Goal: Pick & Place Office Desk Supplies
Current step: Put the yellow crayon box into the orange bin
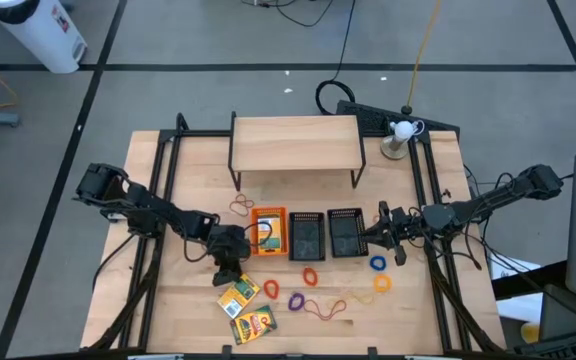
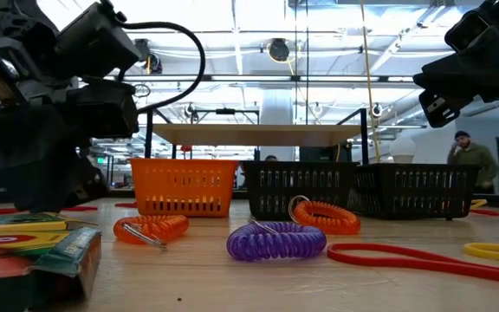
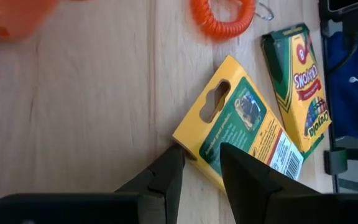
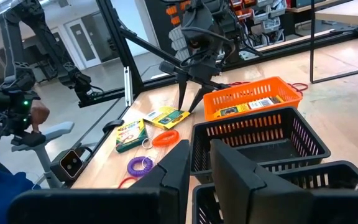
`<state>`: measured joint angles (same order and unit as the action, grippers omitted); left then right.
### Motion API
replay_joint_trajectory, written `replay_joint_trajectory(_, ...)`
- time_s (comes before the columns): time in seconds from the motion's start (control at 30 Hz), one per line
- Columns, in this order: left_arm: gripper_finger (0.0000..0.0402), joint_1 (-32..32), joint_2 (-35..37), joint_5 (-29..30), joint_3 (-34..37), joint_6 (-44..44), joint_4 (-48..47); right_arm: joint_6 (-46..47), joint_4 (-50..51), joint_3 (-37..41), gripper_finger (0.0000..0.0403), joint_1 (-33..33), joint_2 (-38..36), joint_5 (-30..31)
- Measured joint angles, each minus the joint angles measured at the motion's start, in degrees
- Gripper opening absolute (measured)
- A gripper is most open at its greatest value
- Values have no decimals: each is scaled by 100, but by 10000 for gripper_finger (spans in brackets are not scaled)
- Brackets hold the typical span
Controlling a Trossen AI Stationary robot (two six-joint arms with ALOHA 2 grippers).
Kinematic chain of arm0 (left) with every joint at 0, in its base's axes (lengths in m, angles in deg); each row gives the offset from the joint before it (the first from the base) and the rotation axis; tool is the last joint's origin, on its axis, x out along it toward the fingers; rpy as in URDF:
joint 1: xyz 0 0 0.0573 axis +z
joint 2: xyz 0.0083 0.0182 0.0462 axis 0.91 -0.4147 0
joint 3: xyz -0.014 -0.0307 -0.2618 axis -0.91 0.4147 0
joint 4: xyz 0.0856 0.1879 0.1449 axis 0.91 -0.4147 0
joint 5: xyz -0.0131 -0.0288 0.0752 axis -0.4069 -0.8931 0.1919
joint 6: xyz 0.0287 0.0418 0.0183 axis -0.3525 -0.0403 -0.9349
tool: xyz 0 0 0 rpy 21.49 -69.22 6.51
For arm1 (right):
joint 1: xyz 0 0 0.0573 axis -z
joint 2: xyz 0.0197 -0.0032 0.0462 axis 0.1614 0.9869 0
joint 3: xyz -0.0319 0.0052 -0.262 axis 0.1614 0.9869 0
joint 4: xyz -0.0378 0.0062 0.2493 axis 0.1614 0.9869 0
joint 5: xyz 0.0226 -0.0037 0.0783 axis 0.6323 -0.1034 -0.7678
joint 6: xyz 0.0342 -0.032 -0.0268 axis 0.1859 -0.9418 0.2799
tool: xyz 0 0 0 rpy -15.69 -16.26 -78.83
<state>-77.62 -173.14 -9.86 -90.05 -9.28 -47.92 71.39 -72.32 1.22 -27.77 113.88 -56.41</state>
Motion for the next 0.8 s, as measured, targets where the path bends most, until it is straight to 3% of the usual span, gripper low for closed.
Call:
replay_joint_trajectory(0.6,108,-328,-4,489,32,266,152,0,0,0,59,0,0,2)
replay_joint_trajectory(0.8,19,-434,-22,510,34,110,245,0,0,0,59,0,1,2)
